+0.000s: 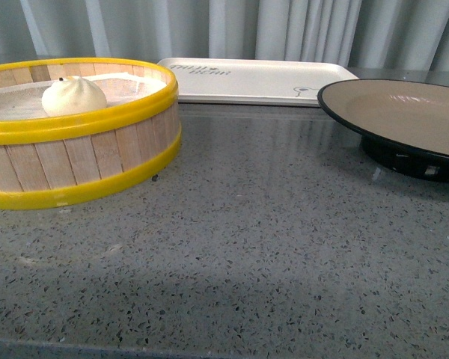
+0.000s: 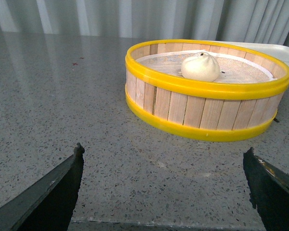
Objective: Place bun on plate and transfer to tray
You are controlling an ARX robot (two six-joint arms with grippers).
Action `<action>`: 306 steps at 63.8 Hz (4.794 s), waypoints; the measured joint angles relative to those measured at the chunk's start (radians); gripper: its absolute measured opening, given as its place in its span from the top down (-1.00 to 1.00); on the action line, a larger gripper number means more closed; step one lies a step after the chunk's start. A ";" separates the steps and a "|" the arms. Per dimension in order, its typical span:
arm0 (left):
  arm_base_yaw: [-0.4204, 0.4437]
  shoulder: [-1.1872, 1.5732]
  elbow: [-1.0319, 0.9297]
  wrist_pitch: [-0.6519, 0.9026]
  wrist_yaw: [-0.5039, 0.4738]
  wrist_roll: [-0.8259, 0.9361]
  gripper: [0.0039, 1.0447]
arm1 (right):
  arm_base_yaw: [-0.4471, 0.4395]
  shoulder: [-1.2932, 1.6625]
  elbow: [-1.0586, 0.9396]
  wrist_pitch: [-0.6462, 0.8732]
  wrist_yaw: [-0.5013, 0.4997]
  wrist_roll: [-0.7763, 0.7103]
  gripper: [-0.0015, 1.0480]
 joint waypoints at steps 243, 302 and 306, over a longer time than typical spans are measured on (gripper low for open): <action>-0.351 1.539 1.374 -0.353 -0.222 0.032 0.93 | 0.001 0.000 0.000 0.000 0.000 0.000 -0.84; -0.846 2.011 1.813 -0.304 -0.318 0.048 0.93 | 0.001 0.000 0.000 0.000 0.000 0.000 -0.84; -0.846 2.025 1.813 -0.302 -0.319 0.050 0.93 | 0.001 0.000 0.000 0.000 0.000 0.000 -0.84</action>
